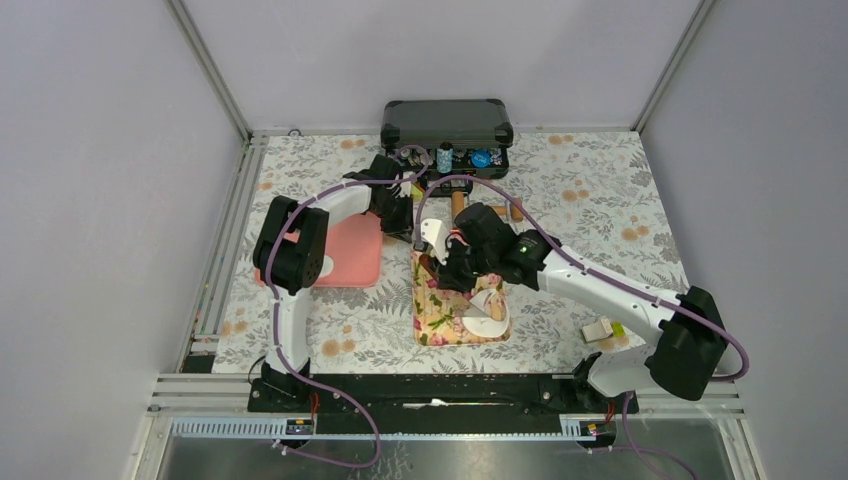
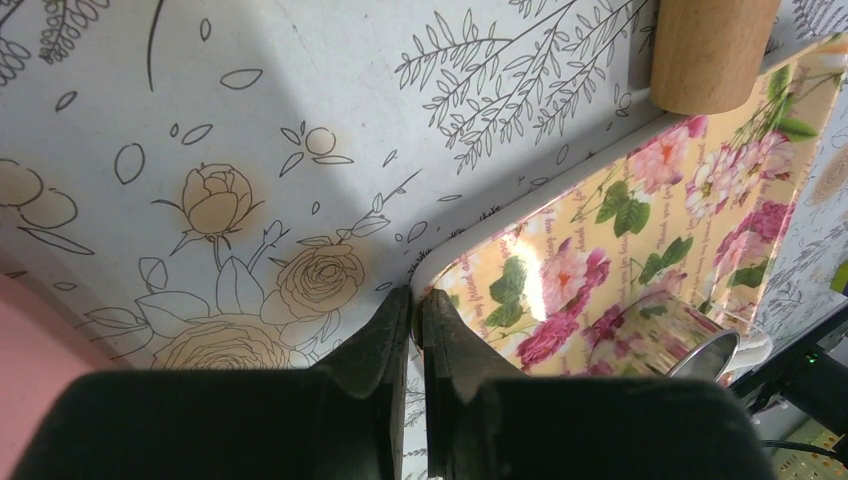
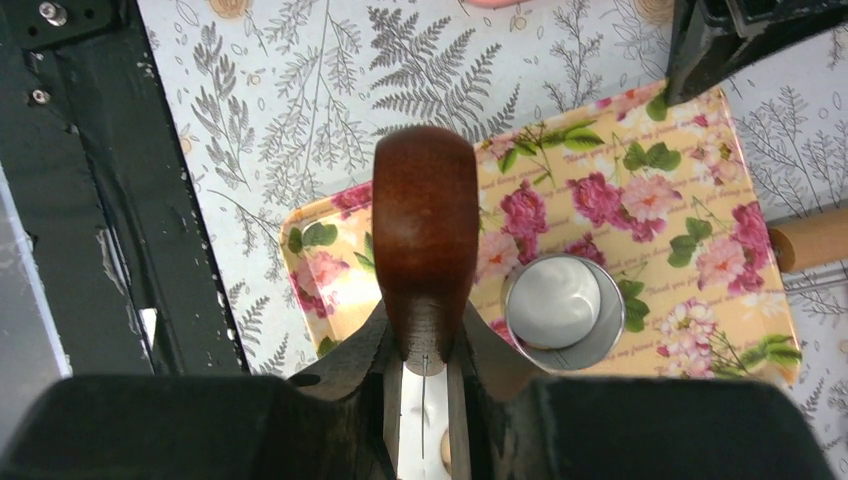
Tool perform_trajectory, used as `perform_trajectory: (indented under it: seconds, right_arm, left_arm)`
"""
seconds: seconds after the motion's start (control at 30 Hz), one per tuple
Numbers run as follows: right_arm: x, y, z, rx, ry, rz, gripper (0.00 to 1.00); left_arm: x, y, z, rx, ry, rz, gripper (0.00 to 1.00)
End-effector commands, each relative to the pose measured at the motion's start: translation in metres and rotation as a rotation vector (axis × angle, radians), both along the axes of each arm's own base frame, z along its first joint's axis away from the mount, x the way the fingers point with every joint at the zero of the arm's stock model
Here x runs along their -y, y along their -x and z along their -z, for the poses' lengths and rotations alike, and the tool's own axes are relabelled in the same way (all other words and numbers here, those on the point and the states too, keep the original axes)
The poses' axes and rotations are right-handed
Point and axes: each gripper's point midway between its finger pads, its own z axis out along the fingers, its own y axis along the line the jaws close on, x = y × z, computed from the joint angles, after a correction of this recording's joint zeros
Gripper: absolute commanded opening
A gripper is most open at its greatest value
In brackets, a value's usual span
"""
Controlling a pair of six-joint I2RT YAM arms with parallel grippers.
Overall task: Roll out the dumpling wrappers from the dough
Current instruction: Remove the dumpling wrapper from the work surface.
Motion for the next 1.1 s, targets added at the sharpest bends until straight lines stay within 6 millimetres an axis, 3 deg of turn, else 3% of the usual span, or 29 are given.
perform_trajectory:
  seconds: [0.0,0.3,0.53,0.87,1.07]
  right_arm:
    - [0.038,-0.012,0.004,0.079,0.116,0.022,0.0]
    - [0.06,-0.013,-0.005,0.118,0.198,-0.039,0.0]
    - [0.074,-0.045,-0.001,0.203,0.245,0.073,0.0]
    - [0.049,-0.084,-0.019,0.332,0.105,0.121,0.0]
    - [0.048,-0.121,-0.022,0.393,0.106,0.172,0.0]
  left_arm:
    - [-0.024,-0.003,0.0,0.047,-0.107,-0.009,0.0]
    - [-0.027,-0.005,-0.002,0.061,-0.122,-0.015,0.0]
    - [-0.026,-0.003,0.002,0.055,-0.12,-0.01,0.0]
    - [-0.017,0.0,0.001,0.048,-0.074,0.012,0.0]
    - [-0.01,0.005,-0.003,0.052,-0.05,0.033,0.0]
